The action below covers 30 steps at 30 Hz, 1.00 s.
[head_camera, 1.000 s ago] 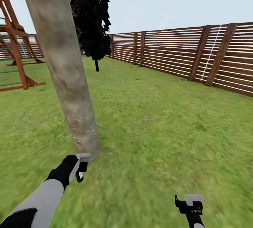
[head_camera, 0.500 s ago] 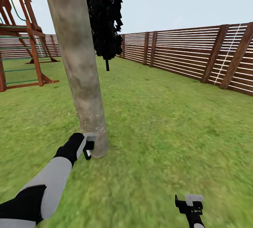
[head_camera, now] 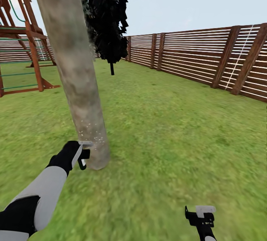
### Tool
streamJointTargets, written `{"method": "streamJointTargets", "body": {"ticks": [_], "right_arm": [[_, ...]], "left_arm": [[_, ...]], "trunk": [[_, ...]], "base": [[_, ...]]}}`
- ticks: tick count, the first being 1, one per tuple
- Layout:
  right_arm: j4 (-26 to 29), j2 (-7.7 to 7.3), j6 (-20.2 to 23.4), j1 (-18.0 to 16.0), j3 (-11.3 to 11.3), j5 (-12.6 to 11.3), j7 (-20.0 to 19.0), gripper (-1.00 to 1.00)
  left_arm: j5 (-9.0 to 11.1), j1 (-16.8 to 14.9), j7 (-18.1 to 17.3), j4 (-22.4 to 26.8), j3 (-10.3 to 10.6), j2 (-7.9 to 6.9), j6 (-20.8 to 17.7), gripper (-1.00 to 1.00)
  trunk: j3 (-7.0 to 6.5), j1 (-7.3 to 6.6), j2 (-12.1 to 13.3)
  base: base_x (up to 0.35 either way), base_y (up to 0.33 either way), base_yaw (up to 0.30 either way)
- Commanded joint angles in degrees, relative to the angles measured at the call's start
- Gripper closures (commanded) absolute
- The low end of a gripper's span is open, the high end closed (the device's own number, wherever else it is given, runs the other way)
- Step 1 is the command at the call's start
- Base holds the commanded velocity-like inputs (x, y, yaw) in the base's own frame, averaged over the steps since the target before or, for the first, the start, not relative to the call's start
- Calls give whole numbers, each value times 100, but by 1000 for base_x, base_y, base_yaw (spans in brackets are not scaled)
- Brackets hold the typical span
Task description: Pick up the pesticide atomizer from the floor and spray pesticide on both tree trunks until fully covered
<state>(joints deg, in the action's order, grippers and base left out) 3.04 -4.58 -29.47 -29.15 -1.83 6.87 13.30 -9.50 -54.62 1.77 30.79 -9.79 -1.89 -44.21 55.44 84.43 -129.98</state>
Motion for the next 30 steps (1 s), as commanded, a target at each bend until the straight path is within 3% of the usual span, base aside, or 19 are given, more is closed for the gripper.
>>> {"method": "streamJointTargets", "body": {"ticks": [1,9,24,30], "right_arm": [[-5,1,-6,-3,-20,60,33,-100],[-5,10,-6,-3,-20,60,33,-100],[-5,12,-6,-3,-17,60,33,-100],[-5,9,-6,-3,-20,60,29,-100]], "left_arm": [[-34,5,-10,6,-18,5,-26,100],[-43,13,-9,11,-20,-14,-26,100],[-50,21,25,6,-20,-30,-17,100],[-52,22,25,6,-6,-28,-17,100]], "trunk": [[5,-1,-2],[5,-1,-2],[5,-1,-2],[5,-1,-2]], "base": [[8,-275,0],[5,-276,24],[134,-267,264],[159,-248,39]]}}
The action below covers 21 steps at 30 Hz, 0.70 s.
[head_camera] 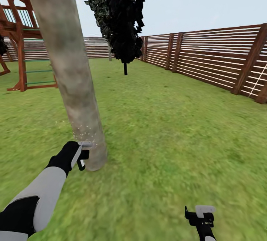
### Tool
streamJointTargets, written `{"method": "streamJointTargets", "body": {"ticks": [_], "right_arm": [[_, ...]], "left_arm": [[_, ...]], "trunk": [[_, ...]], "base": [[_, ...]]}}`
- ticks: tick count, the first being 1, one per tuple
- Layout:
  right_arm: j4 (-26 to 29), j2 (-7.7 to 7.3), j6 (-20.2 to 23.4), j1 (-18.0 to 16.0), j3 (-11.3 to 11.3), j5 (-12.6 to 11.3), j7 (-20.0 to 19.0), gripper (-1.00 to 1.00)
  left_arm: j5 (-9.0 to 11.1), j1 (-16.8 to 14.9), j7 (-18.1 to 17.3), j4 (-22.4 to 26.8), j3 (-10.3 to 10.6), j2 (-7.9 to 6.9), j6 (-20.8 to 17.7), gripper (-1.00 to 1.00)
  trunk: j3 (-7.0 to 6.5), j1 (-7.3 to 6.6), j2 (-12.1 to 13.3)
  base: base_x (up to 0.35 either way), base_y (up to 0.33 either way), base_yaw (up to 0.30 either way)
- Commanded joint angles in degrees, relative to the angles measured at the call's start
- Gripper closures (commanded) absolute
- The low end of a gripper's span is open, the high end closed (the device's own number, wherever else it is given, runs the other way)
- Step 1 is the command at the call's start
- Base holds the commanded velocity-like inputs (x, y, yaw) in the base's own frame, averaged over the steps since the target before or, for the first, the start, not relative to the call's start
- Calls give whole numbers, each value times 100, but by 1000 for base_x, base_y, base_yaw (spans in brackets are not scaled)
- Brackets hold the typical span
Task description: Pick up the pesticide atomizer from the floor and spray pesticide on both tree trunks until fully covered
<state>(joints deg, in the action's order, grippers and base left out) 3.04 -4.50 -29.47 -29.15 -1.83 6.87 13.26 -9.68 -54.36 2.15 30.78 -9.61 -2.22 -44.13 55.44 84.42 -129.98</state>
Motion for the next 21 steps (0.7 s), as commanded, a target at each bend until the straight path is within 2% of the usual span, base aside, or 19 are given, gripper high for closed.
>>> {"method": "streamJointTargets", "body": {"ticks": [1,11,21], "right_arm": [[-5,1,-6,-3,-20,61,35,-100],[-5,2,-6,-3,-20,61,36,-100],[-5,2,-6,-3,-18,61,36,-100]], "left_arm": [[-34,-3,-13,7,-29,3,-26,100],[-34,-3,-11,7,-32,-10,-26,100],[-34,-10,-5,12,-48,-41,-26,100]], "trunk": [[5,0,-2],[5,0,-2],[5,0,-2]], "base": [[83,-270,1],[77,-273,9],[105,-269,254]]}}
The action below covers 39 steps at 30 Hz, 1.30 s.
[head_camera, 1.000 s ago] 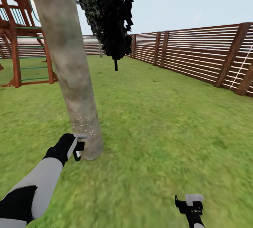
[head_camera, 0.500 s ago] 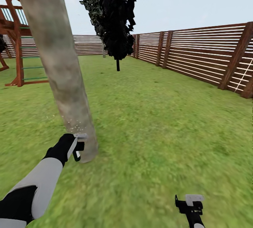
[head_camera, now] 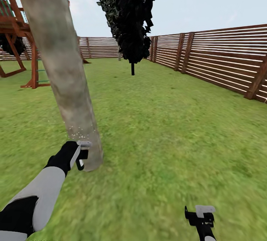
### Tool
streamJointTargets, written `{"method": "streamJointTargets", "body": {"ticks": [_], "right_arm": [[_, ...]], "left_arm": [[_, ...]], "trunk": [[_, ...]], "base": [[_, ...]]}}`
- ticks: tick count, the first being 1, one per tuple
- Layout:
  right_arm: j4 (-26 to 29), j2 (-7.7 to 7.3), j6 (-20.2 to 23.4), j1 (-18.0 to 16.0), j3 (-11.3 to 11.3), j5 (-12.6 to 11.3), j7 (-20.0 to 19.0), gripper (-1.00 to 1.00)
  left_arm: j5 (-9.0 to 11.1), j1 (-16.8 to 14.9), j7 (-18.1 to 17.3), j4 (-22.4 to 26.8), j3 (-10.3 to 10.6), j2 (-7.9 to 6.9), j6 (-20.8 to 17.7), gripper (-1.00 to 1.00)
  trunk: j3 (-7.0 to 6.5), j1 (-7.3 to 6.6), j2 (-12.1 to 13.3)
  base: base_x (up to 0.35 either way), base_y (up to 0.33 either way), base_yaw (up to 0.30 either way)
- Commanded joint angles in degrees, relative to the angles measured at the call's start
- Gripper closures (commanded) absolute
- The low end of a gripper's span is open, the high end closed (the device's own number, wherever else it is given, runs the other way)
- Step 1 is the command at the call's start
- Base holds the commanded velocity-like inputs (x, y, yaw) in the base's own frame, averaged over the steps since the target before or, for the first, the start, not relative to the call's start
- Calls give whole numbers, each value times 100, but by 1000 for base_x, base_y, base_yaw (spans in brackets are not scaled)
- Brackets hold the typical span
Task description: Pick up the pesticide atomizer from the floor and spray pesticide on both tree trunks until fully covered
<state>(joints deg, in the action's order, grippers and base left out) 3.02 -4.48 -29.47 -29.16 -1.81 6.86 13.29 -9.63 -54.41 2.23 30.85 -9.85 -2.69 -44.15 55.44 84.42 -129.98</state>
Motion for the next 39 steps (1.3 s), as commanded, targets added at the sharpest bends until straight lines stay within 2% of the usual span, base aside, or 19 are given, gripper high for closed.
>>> {"method": "streamJointTargets", "body": {"ticks": [1,6,10,19,32,34,36,37,38,39], "right_arm": [[-3,0,-6,-2,-18,61,34,-100],[-3,0,-6,-2,-18,61,34,-100],[-3,0,-6,-2,-19,61,34,-100],[-3,0,-6,-2,-18,61,34,-100],[-3,0,-6,-2,-17,61,34,-100],[-3,0,-6,-2,-20,61,34,-100],[-3,0,-6,-2,-21,61,33,-100],[-3,0,-6,-2,-21,61,28,-100],[-3,0,-6,-2,-21,61,26,-100],[-3,0,-6,-2,-21,61,25,-100]], "left_arm": [[-39,-14,-12,4,-25,6,-23,100],[-39,-30,-12,181,-24,18,-46,100],[-39,-1,-12,227,-10,30,-49,100],[-39,4,-12,228,0,37,-41,100],[-39,18,-12,184,-10,18,-39,100],[-39,30,13,150,-34,-35,-34,100],[-32,170,131,144,-61,-217,-28,100],[-9,298,177,142,-71,-366,-14,100],[11,392,195,141,-76,-431,1,100],[38,452,209,134,-78,-415,14,100]], "trunk": [[5,1,-2],[5,1,-2],[5,1,-2],[5,1,-2],[5,1,-2],[5,1,-2],[5,1,-2],[5,1,-2],[5,1,-2],[5,1,-2]], "base": [[194,-231,277],[239,-187,264],[183,-210,46],[8,-272,14],[9,-274,164],[114,-275,20],[133,-276,4],[138,-275,1],[146,-272,1],[152,-269,0]]}}
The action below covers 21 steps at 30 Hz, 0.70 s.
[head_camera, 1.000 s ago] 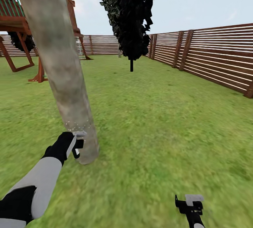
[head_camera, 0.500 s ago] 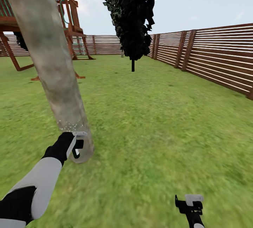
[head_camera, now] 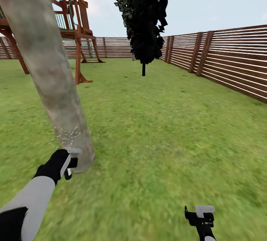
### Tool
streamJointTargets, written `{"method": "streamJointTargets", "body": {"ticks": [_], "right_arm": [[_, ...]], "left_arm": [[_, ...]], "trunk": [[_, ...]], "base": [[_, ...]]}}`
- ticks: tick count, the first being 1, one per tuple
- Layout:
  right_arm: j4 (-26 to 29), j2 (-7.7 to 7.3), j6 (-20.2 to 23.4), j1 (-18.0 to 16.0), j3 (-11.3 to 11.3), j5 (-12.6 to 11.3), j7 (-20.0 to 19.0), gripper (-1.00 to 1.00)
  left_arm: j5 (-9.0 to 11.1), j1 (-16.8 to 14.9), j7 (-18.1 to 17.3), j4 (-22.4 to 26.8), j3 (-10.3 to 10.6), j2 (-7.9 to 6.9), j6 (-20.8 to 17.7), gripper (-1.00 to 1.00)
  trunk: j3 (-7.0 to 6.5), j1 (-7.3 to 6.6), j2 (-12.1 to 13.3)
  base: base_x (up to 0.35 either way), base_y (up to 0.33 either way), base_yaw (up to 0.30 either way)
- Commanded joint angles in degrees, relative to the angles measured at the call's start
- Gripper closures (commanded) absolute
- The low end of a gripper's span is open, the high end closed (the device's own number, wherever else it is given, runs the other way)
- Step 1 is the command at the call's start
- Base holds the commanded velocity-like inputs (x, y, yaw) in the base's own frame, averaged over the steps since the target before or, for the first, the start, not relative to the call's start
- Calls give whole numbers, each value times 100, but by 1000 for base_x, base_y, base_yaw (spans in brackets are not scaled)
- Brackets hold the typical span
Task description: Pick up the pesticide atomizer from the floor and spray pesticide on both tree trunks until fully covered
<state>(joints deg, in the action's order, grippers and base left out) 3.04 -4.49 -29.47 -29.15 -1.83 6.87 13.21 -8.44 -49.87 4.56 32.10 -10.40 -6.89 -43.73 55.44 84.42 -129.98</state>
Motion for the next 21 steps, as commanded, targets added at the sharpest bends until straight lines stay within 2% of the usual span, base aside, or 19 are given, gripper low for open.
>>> {"method": "streamJointTargets", "body": {"ticks": [1,3,4,7,9,11,13,15,21], "right_arm": [[-5,1,-6,-3,-19,61,32,-100],[-5,1,-6,-3,-19,61,32,-100],[-5,1,-6,-3,-19,61,32,-100],[-5,1,-6,-3,-18,60,32,-100],[-5,1,-6,-3,-17,60,32,-100],[-5,1,-6,-3,-17,60,32,-100],[-5,1,-6,-3,-15,61,32,-100],[-5,1,-6,-3,-15,61,32,-100],[-5,1,-6,-3,-18,61,32,-100]], "left_arm": [[-67,13,-21,7,-23,51,-25,100],[-58,25,-13,13,-29,218,-23,100],[-65,30,-10,9,-35,244,-22,100],[-75,219,-6,10,-107,108,-3,100],[-72,263,-7,8,-111,95,6,100],[-53,287,-2,7,-99,169,12,100],[-57,292,0,25,-99,377,13,100],[-60,293,-1,58,-111,433,13,100],[-87,393,5,68,-123,159,17,100]], "trunk": [[5,0,-2],[5,0,-2],[5,0,-2],[5,0,-2],[5,0,-2],[5,0,-2],[5,0,-2],[5,0,-2],[5,0,-2]], "base": [[154,-269,0],[159,-266,56],[165,-262,218],[186,-243,267],[195,-235,275],[194,-234,276],[192,-233,277],[194,-232,277],[221,-213,253]]}}
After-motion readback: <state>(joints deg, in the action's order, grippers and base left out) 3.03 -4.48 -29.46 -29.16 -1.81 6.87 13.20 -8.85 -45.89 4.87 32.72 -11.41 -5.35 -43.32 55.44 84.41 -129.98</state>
